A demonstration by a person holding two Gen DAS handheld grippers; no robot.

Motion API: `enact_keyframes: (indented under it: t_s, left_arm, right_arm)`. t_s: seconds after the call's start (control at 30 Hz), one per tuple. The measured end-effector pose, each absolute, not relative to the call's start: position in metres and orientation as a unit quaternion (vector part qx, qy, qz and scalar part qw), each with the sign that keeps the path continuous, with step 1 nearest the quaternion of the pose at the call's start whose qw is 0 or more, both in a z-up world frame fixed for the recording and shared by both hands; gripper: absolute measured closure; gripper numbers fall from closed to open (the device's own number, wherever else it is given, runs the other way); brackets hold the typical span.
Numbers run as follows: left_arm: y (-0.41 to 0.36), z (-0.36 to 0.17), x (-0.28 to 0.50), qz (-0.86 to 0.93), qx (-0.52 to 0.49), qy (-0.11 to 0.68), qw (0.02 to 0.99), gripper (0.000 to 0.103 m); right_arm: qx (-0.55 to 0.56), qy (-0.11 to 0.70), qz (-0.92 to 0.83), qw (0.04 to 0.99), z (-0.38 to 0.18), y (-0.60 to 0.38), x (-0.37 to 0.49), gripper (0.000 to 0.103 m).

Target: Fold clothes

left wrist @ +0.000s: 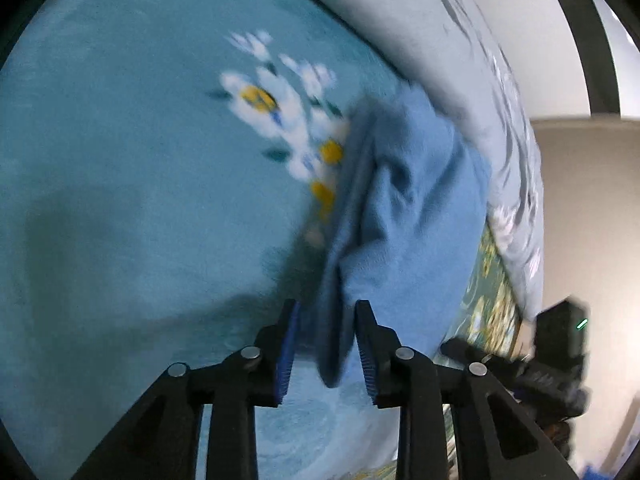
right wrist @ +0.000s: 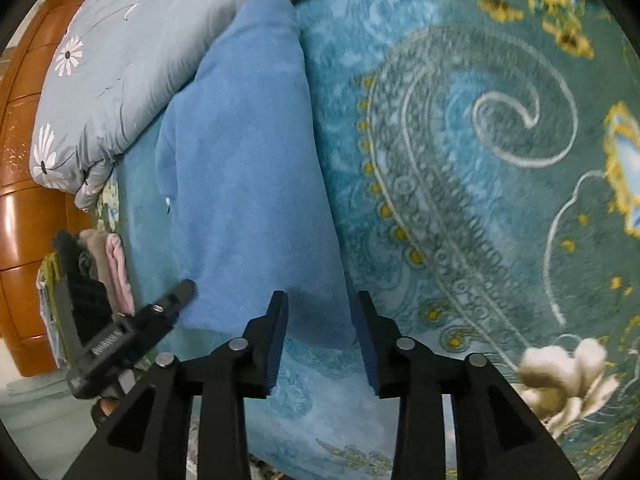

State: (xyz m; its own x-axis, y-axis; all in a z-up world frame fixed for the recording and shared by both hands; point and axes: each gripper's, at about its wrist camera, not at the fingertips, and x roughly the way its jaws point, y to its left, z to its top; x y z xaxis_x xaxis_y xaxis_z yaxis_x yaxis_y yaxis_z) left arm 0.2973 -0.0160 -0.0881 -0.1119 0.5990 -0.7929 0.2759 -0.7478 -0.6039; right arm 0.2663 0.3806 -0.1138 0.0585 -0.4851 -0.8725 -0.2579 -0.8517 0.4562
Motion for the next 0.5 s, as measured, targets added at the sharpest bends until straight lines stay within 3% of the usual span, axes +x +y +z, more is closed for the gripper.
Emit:
enact_keyframes:
  t_s: [0.07,0.3,0.37,0.4,0.43,0.5]
  left_arm:
    - [-0.029,-0.085,0.296,0.664,-0.649,-0.355,0.108,0.062]
    - [-0.055,-0.069,0.292,0.671,-0.631,-0.380,0.082,0.056]
    - [-0.057,-0.065,0.290,0.674,-0.630,-0.377,0.079,0.055]
    - [-0.059,-0.064,0.289,0.675,-0.630,-0.377,0.079,0.055]
    - [-0.058,-0.063,0.289,0.675,-0.629,-0.377,0.078,0.055]
    - [-0.054,-0.064,0.286,0.676,-0.628,-0.377,0.082,0.055]
  right_arm:
    - [0.723,-0.263,-0.631,0.099,-0.123,0.381,0.271,0.061]
    - [0.721,-0.312,-0.608,0.113,-0.151,0.381,0.282,0.061]
    - [0.719,-0.328,-0.604,0.107,-0.152,0.382,0.284,0.072]
    - [0.716,-0.337,-0.602,0.103,-0.151,0.384,0.284,0.087]
    - [0.711,-0.348,-0.602,0.105,-0.148,0.387,0.284,0.092]
    - [0.700,-0.370,-0.601,0.109,-0.142,0.394,0.284,0.093]
